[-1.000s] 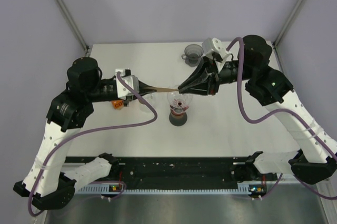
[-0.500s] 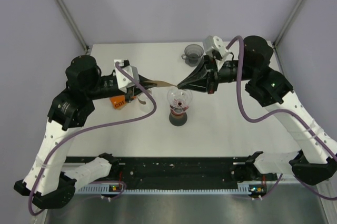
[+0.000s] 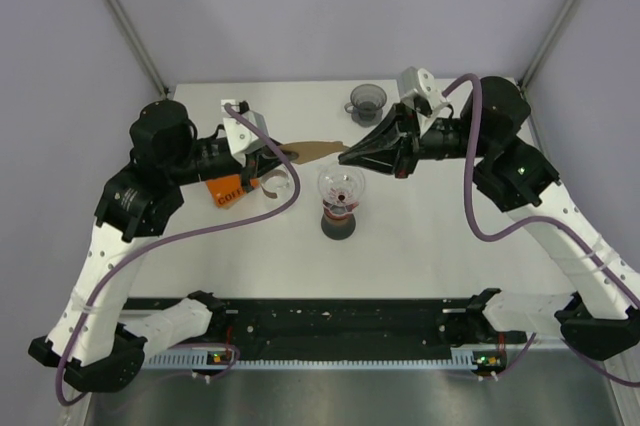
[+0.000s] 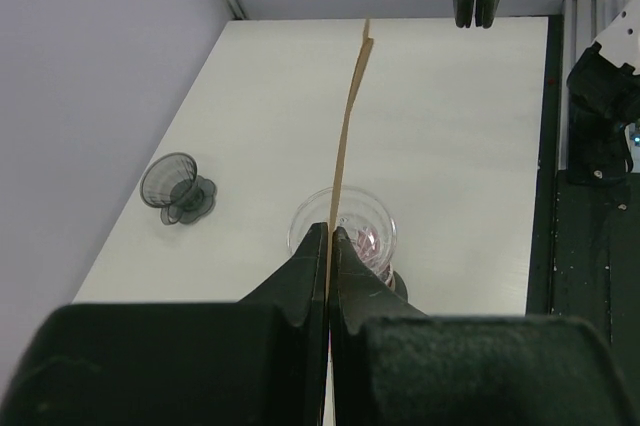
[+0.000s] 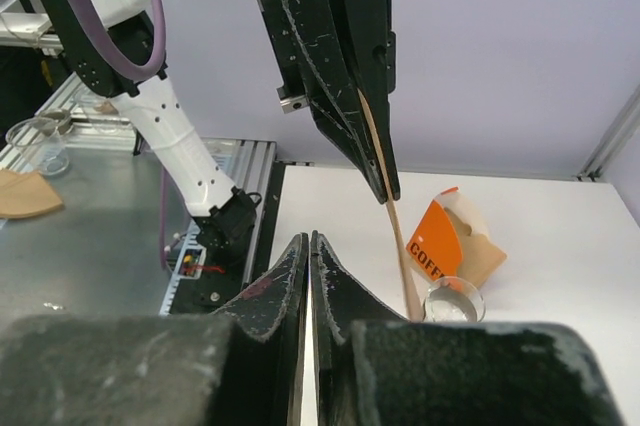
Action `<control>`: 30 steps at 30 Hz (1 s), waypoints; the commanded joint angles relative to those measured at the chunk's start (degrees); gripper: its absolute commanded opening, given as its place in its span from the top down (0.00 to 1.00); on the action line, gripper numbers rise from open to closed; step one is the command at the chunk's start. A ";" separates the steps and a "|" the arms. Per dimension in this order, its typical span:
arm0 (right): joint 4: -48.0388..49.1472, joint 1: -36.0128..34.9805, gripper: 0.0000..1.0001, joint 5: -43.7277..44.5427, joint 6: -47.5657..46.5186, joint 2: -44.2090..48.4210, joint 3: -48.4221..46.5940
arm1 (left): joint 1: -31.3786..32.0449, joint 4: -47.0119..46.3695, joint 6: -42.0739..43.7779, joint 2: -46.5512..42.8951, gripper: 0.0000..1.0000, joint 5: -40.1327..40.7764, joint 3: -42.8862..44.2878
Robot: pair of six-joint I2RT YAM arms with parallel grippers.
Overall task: Place the coffee filter in the dripper
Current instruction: Place the coffee filter in the coffee dripper.
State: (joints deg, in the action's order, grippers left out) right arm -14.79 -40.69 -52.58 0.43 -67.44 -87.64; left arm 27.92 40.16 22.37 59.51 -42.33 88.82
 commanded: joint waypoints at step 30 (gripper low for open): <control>-2.35 -0.45 0.59 9.52 -4.99 0.29 -3.07 | 0.29 -0.96 1.36 -0.36 1.00 -1.18 2.24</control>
State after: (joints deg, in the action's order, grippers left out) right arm -17.65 -40.77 -41.52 -3.03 -67.40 -88.27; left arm 28.16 40.49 23.73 59.51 -42.59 88.92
